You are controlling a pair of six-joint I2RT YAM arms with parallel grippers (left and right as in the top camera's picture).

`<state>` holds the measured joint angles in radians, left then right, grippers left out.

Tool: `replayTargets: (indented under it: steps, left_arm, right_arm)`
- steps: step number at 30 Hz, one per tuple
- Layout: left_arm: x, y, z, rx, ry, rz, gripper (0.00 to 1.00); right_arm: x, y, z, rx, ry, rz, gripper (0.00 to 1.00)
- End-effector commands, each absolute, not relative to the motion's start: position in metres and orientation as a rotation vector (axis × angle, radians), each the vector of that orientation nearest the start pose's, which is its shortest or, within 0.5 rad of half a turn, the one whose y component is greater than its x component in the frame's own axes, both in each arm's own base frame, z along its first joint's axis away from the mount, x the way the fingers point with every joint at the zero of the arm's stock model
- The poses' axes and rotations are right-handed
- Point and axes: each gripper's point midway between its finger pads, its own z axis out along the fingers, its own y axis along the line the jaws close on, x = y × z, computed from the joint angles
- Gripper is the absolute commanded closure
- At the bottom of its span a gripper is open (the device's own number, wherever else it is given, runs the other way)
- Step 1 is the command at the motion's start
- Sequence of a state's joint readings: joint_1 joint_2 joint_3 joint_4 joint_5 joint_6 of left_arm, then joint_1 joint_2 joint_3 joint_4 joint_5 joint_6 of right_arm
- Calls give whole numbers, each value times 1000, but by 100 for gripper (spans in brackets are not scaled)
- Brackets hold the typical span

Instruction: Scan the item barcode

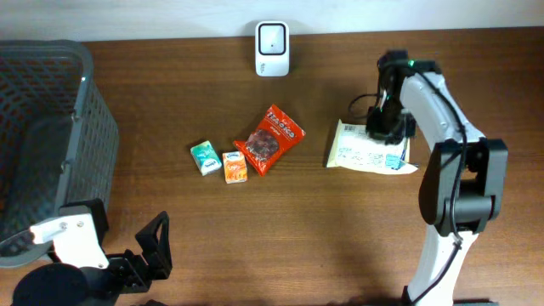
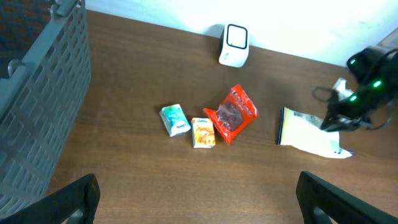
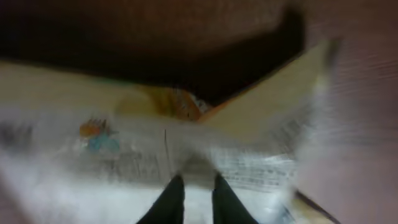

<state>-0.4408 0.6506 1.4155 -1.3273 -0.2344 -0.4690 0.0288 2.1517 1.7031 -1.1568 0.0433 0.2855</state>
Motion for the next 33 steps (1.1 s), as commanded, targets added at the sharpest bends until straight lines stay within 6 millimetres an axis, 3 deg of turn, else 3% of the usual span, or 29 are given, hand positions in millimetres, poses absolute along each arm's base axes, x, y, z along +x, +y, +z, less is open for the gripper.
replayTargets:
  steps: [1,3,6,10,15,18,21,24,29,33]
  left_arm:
    - [152,-28,357,-179,2126,-299,1]
    - [152,-28,357,-179,2126,-299,1]
    - [152,-28,357,-179,2126,-299,1]
    - [152,-28,357,-179,2126,-299,1]
    - [152,-28,357,-179,2126,-299,1]
    - [152,-28,357,-179,2126,-299,1]
    - [152,-28,357,-179,2126,-299,1]
    - [152,-28,357,-179,2126,-299,1]
    - [152,-28,357,-179,2126,-299,1]
    - [152,-28,357,-179,2126,-299,1]
  right_arm:
    - [388,40,4,401,3200,212,85]
    - [387,68,-4,326,3190,373,85]
    - [385,95,-7,220,3187,391,85]
    - [374,154,-6,-28,3181,394,84]
    - [370,194,14,-80,3172,395,89]
    - [381,208,50,-132,3135,421,89]
    - [385,209,76,-165,3122,419,88]
    - [388,210,98,-198,3110,422,80]
    - [379,207,88,-292,3137,401,82]
    - [375,212,64,-306,3144,413,95]
